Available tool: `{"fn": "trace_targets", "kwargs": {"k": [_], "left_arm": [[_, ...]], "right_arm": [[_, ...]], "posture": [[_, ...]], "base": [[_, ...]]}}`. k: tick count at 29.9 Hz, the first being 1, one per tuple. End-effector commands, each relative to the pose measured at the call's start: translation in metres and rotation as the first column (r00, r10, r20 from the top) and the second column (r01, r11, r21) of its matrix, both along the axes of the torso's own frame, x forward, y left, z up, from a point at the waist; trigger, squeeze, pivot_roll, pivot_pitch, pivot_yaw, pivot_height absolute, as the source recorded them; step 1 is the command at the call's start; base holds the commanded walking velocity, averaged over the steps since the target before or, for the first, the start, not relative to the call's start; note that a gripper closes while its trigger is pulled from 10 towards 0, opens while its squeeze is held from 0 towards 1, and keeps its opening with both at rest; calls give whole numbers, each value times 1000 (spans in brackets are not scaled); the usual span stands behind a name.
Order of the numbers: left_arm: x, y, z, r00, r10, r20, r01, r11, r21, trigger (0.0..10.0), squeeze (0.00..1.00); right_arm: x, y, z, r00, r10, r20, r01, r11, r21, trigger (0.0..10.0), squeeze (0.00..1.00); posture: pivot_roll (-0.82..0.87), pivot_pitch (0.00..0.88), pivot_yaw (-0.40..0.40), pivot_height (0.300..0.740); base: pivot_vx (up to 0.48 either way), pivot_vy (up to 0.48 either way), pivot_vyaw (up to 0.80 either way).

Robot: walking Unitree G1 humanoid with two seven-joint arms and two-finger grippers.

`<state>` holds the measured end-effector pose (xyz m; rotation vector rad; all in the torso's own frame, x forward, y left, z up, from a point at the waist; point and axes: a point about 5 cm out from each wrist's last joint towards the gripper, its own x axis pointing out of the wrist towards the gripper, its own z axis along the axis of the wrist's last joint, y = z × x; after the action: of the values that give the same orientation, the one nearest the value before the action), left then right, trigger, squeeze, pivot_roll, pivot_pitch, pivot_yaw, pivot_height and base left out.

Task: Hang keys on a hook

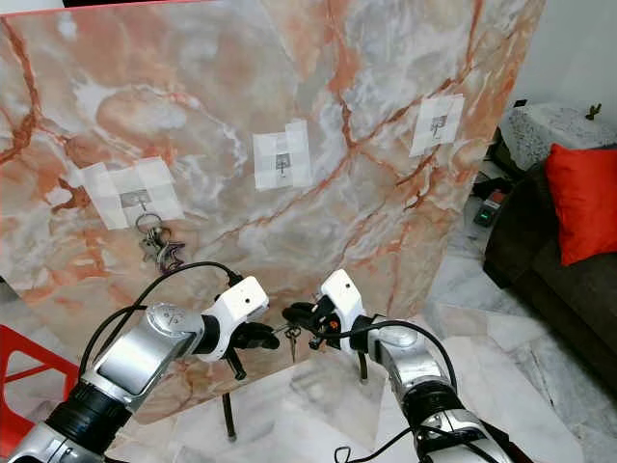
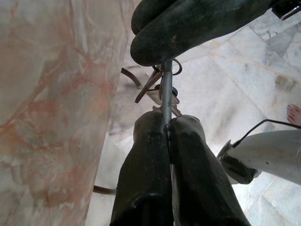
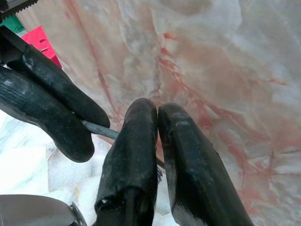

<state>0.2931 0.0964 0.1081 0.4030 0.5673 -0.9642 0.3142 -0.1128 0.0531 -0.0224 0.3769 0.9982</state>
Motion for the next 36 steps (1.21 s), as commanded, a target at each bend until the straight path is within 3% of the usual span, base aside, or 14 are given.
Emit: {"fn": "trace_targets", "kwargs": {"k": [1,36], "left_arm": [[16,3,40,985,40,166,-23,994,-106,10000,0],[28,5,54,962,155,225,-109,973,-203,10000,0]], "right_arm": [[-21,-10,-31,990,5,-140,-18,996,-86,10000,0],[-29,-14,-44,984,-16,-177,-4,994,-112,10000,0]], "posture": [[58,0,-108,740],[58,0,-112,740]], "base": [[0,0,0],[0,0,0]]}}
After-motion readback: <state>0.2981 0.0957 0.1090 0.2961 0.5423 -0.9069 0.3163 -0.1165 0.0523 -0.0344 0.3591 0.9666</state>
